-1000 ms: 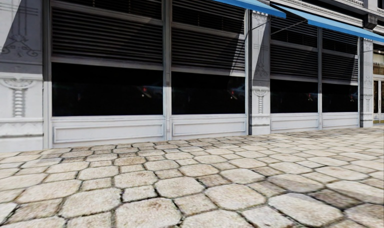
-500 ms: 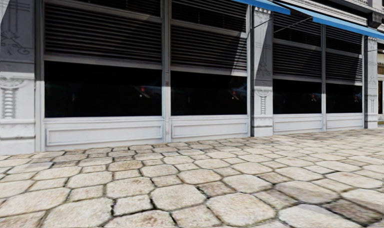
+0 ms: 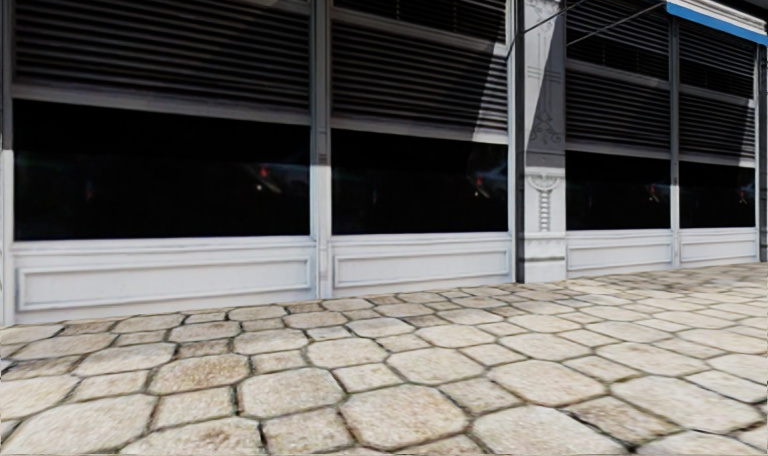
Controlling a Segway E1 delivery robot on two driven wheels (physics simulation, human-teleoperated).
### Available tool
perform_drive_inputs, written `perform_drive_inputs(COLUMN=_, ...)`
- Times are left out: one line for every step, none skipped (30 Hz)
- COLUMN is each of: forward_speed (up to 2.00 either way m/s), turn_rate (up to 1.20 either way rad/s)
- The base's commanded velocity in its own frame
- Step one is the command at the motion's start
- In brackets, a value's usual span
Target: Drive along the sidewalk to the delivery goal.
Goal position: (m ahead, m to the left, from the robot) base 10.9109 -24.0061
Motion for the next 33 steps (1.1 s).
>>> perform_drive_inputs(forward_speed=2.00, turn_rate=-0.98)
perform_drive_inputs(forward_speed=2.00, turn_rate=-0.98)
perform_drive_inputs(forward_speed=2.00, turn_rate=-0.98)
perform_drive_inputs(forward_speed=2.00, turn_rate=-0.98)
perform_drive_inputs(forward_speed=2.00, turn_rate=-0.98)
perform_drive_inputs(forward_speed=2.00, turn_rate=-0.99)
perform_drive_inputs(forward_speed=2.00, turn_rate=-0.99)
perform_drive_inputs(forward_speed=2.00, turn_rate=-0.99)
perform_drive_inputs(forward_speed=2.00, turn_rate=-0.99)
perform_drive_inputs(forward_speed=2.00, turn_rate=-0.99)
perform_drive_inputs(forward_speed=2.00, turn_rate=-0.99)
perform_drive_inputs(forward_speed=2.00, turn_rate=-0.99)
perform_drive_inputs(forward_speed=2.00, turn_rate=-0.99)
perform_drive_inputs(forward_speed=2.00, turn_rate=-0.99)
perform_drive_inputs(forward_speed=2.00, turn_rate=-0.99)
perform_drive_inputs(forward_speed=2.00, turn_rate=-0.99)
perform_drive_inputs(forward_speed=2.00, turn_rate=-0.99)
perform_drive_inputs(forward_speed=2.00, turn_rate=-0.99)
perform_drive_inputs(forward_speed=2.00, turn_rate=-0.99)
perform_drive_inputs(forward_speed=2.00, turn_rate=-0.99)
perform_drive_inputs(forward_speed=2.00, turn_rate=-0.99)
perform_drive_inputs(forward_speed=2.00, turn_rate=-0.99)
perform_drive_inputs(forward_speed=2.00, turn_rate=-0.99)
perform_drive_inputs(forward_speed=2.00, turn_rate=-0.99)
perform_drive_inputs(forward_speed=2.00, turn_rate=-0.99)
perform_drive_inputs(forward_speed=2.00, turn_rate=-0.99)
perform_drive_inputs(forward_speed=2.00, turn_rate=-0.98)
perform_drive_inputs(forward_speed=2.00, turn_rate=-0.52)
perform_drive_inputs(forward_speed=2.00, turn_rate=-0.04)
perform_drive_inputs(forward_speed=2.00, turn_rate=-0.01)
perform_drive_inputs(forward_speed=2.00, turn_rate=-0.01)
perform_drive_inputs(forward_speed=2.00, turn_rate=0.00)
perform_drive_inputs(forward_speed=2.00, turn_rate=0.00)
